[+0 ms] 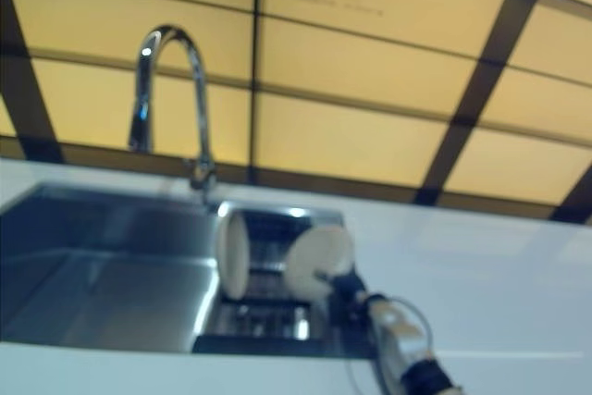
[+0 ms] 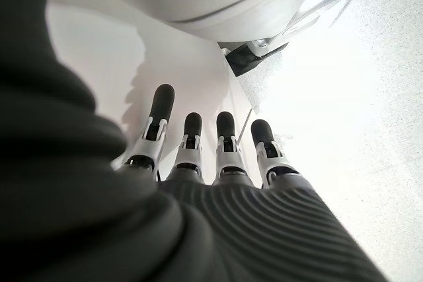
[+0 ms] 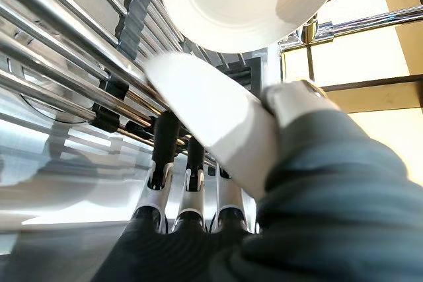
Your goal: Take plates into dishwasher
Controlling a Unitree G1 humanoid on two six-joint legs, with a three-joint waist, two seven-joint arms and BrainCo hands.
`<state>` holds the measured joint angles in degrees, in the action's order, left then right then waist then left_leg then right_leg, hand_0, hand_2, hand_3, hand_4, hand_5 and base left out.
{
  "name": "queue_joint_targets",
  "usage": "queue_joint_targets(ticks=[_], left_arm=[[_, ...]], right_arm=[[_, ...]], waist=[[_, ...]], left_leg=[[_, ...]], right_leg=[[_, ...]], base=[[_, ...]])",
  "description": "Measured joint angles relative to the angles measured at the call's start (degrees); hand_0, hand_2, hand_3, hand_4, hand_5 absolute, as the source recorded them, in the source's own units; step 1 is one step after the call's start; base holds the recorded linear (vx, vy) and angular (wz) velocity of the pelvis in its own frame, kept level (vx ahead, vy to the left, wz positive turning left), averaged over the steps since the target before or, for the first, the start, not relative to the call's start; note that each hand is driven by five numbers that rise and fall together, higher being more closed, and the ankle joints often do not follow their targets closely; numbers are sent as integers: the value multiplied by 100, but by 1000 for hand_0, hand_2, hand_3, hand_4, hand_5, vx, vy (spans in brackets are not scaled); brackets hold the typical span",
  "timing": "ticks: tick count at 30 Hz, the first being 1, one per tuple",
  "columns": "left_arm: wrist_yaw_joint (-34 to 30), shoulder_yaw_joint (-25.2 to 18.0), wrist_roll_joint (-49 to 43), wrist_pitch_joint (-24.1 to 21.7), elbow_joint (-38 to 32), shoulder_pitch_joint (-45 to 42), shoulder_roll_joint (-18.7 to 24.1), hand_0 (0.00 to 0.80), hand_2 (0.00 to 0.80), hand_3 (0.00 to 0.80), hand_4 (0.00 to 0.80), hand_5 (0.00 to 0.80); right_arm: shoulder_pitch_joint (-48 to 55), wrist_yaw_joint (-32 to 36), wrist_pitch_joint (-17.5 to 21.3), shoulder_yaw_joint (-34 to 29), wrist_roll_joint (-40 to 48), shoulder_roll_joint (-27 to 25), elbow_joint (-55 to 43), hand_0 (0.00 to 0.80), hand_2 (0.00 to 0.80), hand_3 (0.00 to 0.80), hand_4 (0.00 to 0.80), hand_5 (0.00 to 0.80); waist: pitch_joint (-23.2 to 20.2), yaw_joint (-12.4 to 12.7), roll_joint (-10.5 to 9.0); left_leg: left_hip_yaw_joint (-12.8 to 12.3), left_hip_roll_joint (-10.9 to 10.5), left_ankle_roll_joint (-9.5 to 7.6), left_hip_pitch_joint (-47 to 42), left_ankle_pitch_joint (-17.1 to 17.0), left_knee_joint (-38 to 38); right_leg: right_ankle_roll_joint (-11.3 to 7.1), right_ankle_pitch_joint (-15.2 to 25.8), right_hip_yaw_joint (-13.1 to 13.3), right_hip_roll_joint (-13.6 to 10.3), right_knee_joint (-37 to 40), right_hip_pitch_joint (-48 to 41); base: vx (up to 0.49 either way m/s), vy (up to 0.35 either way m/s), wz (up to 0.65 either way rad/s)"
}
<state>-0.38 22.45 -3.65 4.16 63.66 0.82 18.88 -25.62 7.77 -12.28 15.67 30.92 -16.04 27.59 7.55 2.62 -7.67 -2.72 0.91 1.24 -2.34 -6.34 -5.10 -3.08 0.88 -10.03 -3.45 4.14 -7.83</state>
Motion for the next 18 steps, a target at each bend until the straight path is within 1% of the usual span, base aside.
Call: queue_joint_targets(ticks=[12,16,18], left_arm=[[2,3,0,5,-12,0,-6,0,0,0,0,0],[4,3,0,6,-32,0,-17,0,0,0,0,0],[4,2,-1,13,-65,0,-19,0,0,0,0,0]], right_arm=[[-9,-137,41,9,-96,14,-3,800,800,800,800,800],[-22,-261,118,25,-100,17,-16,800,800,800,800,800],[-29,-371,230,43,-105,14,-25,800,800,800,800,800]], waist=[[11,0,17],[32,0,48],[47,0,70]], left_leg=[[8,0,0,-2,0,0],[10,-2,-1,-5,-1,0],[13,-2,-2,-5,-1,0]], right_leg=[[0,0,-4,0,-1,-7],[-1,1,-4,0,-2,-12],[-1,1,-7,0,-3,-13]], base=[[0,0,0],[0,0,0],[0,0,0]])
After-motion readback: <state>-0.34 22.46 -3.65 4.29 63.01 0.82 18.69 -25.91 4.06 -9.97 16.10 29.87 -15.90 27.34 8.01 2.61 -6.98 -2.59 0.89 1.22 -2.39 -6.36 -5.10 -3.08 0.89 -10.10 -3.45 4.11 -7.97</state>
